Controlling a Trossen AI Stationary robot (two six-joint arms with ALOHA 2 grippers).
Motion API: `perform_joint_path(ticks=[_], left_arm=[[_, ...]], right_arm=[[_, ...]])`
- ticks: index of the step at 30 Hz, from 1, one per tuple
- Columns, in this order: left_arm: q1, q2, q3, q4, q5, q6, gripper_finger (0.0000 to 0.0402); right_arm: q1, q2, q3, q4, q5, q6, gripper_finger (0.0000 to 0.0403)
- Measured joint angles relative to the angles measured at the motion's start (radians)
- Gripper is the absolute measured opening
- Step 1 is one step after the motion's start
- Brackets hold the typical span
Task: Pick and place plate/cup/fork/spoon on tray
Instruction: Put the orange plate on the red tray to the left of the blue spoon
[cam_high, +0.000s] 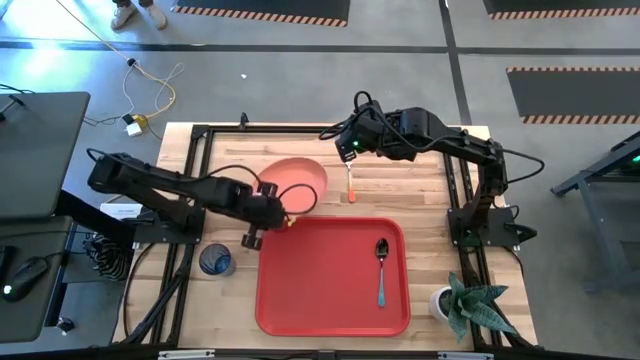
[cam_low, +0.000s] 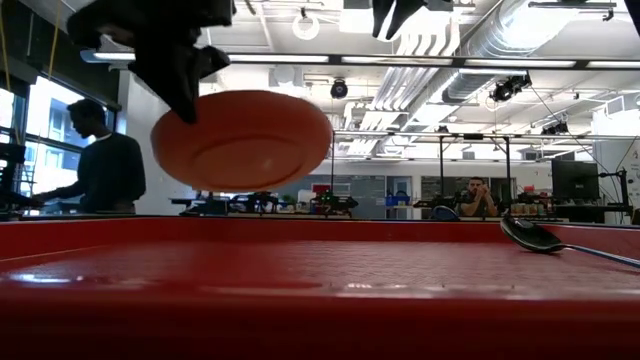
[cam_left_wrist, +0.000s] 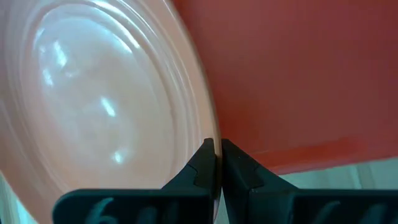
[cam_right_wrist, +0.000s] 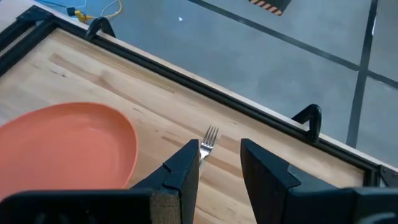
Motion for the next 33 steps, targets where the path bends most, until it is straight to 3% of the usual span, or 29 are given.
perform_joint_path(ticks=[9,20,33], left_arm=[[-0.081,0.000,0.002,0.105,-0.060,0.232,0.0003],[-0.133,0.000,0.003,0.186,-0.002,0.636,0.0004],[-0.217,0.027,0.003,0.293,0.035,0.780,0.0005]], right_arm=[[0.000,0.000,0.000,0.002,-0.005,0.058,0.0110],[0.002,0.000,0.000,-0.001,-0.019,0.253,0.0110],[0.010,0.000,0.000,-0.001,-0.059,0.393,0.0110]])
